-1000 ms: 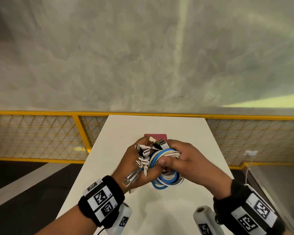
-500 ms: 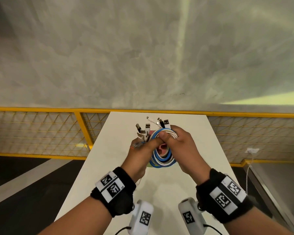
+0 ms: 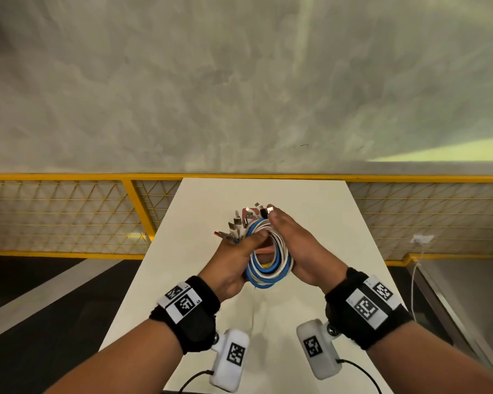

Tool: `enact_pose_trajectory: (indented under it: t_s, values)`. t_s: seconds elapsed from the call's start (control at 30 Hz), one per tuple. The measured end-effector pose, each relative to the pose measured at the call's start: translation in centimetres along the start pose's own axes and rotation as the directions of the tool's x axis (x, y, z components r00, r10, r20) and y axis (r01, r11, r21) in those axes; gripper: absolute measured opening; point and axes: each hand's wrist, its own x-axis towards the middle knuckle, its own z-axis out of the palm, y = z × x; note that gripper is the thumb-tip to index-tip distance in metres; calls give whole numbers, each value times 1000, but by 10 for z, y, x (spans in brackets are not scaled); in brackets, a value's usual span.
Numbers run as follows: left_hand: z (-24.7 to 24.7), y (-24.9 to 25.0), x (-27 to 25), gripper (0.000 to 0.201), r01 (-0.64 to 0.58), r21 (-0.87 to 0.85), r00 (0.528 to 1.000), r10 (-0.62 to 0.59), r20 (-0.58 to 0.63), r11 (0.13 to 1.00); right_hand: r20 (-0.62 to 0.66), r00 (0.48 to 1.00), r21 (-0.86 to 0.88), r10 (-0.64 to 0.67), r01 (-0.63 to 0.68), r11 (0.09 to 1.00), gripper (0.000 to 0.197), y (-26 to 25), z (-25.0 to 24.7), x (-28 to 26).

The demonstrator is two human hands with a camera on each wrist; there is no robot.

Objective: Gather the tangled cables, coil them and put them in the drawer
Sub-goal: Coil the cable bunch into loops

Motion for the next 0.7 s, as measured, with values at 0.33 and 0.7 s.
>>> enact_pose_trajectory:
  t_s: [0.33, 0.7]
  values:
    - [-18, 5, 23, 27, -57, -272, 988, 16, -152, 961, -386, 921, 13, -60, 70, 997, 34, 4, -21, -6]
    - [-11, 8, 33, 17, -187, -324, 955, 95, -280, 928, 94, 851, 326, 516, -516, 792, 90, 68, 6, -21]
